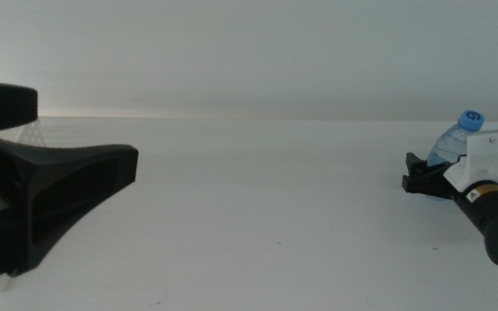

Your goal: Use arms to grab the bottles and put them into the dustbin to the left of the table.

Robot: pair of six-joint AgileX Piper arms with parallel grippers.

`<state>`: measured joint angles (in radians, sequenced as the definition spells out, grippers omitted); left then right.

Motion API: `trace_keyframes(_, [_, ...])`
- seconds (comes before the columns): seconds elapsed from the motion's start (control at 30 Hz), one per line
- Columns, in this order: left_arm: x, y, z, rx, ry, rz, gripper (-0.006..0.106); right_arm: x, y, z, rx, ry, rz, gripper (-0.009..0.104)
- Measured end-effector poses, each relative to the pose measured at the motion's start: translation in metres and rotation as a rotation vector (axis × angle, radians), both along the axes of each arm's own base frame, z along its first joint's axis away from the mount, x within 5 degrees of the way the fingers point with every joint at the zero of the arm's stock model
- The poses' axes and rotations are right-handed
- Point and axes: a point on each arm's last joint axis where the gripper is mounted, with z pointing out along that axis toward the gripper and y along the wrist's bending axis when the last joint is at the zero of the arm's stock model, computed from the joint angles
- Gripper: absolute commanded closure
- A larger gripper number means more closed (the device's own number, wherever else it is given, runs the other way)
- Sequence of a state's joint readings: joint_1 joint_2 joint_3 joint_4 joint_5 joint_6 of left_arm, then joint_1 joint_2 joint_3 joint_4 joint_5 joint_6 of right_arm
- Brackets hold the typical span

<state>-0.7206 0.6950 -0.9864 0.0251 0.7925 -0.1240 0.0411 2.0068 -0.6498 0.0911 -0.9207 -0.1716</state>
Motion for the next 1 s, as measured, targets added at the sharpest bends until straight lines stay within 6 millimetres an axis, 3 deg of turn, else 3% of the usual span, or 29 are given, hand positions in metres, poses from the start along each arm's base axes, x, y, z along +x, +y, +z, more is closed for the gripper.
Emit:
trace_keyframes(0.1, [0.0, 0.0, 0.0, 0.0, 0.0, 0.0, 0.007, 0.009, 0.002, -0.005, -0.002, -0.004, 0.005, 0.011])
trace_keyframes(0.17, [0.0, 0.0, 0.0, 0.0, 0.0, 0.0, 0.007, 0.014, 0.003, -0.008, -0.012, -0.005, 0.01, 0.021])
trace_keyframes(0.23, [0.0, 0.0, 0.0, 0.0, 0.0, 0.0, 0.007, 0.019, 0.003, -0.008, -0.032, -0.014, 0.016, 0.043])
trace_keyframes(0.33, [0.0, 0.0, 0.0, 0.0, 0.0, 0.0, 0.007, 0.023, 0.006, -0.007, -0.051, -0.019, 0.027, 0.097])
trace_keyframes(0.47, [0.0, 0.0, 0.0, 0.001, -0.001, 0.0, 0.007, 0.022, 0.022, -0.001, -0.034, 0.01, 0.06, 0.096])
trace_keyframes(0.57, [0.0, 0.0, 0.0, 0.001, -0.001, 0.0, 0.007, 0.022, 0.051, 0.013, 0.004, 0.05, 0.142, 0.096])
trace_keyframes(0.73, [0.0, 0.0, 0.0, 0.001, -0.001, 0.0, 0.007, 0.037, 0.126, 0.047, -0.003, 0.056, 0.377, 0.096])
trace_keyframes(1.0, [0.0, 0.0, 0.0, 0.001, -0.001, 0.0, 0.007, 0.044, 0.243, 0.038, -0.058, 0.044, 0.668, 0.097])
